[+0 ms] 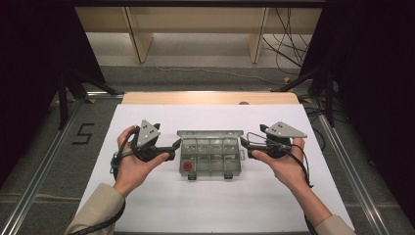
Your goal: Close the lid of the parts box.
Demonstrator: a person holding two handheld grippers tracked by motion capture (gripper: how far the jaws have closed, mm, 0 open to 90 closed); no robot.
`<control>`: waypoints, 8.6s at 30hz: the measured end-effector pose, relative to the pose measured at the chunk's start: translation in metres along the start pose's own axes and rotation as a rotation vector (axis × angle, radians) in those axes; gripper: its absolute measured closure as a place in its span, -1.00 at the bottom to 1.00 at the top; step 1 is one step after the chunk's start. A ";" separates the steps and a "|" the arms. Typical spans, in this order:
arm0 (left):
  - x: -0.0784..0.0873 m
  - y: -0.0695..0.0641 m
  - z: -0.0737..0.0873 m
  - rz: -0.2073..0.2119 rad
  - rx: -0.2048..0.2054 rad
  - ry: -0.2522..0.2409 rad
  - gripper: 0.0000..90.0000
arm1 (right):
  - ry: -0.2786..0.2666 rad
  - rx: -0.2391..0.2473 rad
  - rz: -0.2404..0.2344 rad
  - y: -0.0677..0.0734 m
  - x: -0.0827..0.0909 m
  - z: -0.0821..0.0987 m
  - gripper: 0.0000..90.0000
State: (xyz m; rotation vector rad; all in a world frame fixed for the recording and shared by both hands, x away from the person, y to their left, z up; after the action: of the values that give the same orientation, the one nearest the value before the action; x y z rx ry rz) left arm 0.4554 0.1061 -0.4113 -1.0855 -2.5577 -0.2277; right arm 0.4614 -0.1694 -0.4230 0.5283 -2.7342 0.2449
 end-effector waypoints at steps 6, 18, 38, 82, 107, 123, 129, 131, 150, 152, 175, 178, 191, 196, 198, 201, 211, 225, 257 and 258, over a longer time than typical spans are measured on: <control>-0.003 0.010 -0.013 -0.034 0.032 0.048 -0.23 | 0.004 -0.009 0.021 -0.004 -0.005 -0.016 -0.23; -0.022 0.009 -0.020 -0.001 0.091 0.044 0.71 | 0.015 -0.046 -0.002 0.007 -0.016 -0.027 0.77; -0.029 0.000 -0.007 0.070 0.139 0.100 1.00 | 0.090 -0.016 -0.046 0.020 -0.018 -0.015 1.00; -0.025 -0.015 0.009 0.119 0.095 0.240 1.00 | 0.192 -0.015 -0.093 0.028 -0.008 0.003 1.00; -0.021 -0.018 0.023 0.136 0.097 0.316 1.00 | 0.225 -0.005 -0.116 0.030 -0.005 0.014 1.00; -0.019 -0.022 0.033 0.151 0.104 0.349 1.00 | 0.255 -0.001 -0.138 0.033 -0.004 0.023 1.00; -0.020 -0.024 0.037 0.156 0.108 0.358 1.00 | 0.266 -0.004 -0.133 0.034 -0.004 0.026 1.00; -0.019 -0.024 0.038 0.162 0.101 0.369 1.00 | 0.277 -0.006 -0.143 0.035 -0.003 0.027 1.00; -0.018 -0.028 0.046 0.170 0.120 0.372 1.00 | 0.279 0.024 -0.158 0.036 -0.005 0.034 1.00; -0.018 -0.028 0.047 0.166 0.120 0.377 1.00 | 0.281 0.023 -0.157 0.036 -0.005 0.035 1.00; -0.019 -0.033 0.055 0.171 0.127 0.379 1.00 | 0.318 0.023 -0.165 0.040 -0.004 0.045 1.00; -0.018 -0.033 0.055 0.175 0.122 0.387 1.00 | 0.321 0.025 -0.162 0.041 -0.004 0.046 1.00; -0.019 -0.035 0.060 0.176 0.119 0.387 1.00 | 0.337 0.026 -0.164 0.041 -0.003 0.051 1.00; -0.020 -0.036 0.063 0.176 0.123 0.394 1.00 | 0.331 0.034 -0.162 0.041 -0.004 0.052 1.00; -0.020 -0.036 0.064 0.176 0.122 0.397 1.00 | 0.349 0.025 -0.160 0.041 -0.003 0.054 1.00; -0.021 -0.037 0.065 0.177 0.134 0.396 1.00 | 0.341 0.038 -0.167 0.041 -0.003 0.054 1.00; -0.024 -0.040 0.070 0.183 0.143 0.399 1.00 | 0.319 0.036 -0.159 0.041 -0.006 0.057 1.00; -0.028 -0.039 0.076 0.189 0.123 0.408 1.00 | 0.389 0.020 -0.170 0.043 -0.002 0.064 1.00; -0.040 -0.047 0.084 0.197 0.111 0.372 1.00 | 0.420 0.025 -0.172 0.044 -0.004 0.077 1.00; -0.041 -0.047 0.084 0.196 0.106 0.369 1.00 | 0.421 0.022 -0.172 0.044 -0.004 0.077 1.00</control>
State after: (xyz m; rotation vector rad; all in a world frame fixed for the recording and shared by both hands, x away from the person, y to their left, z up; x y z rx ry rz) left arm 0.4264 0.0697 -0.5048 -1.1269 -2.1004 -0.2162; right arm 0.4250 -0.1458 -0.5005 0.6328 -2.2683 0.3042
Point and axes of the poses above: each handheld gripper's, and its own axes: x roughly backward along the jaws, z roughly out of its underside, y roughly to its left, the point moved 9 cm from there along -x, roughly forward along the jaws, and after that the axes turned 13 degrees about z, right-handed, at the moved point
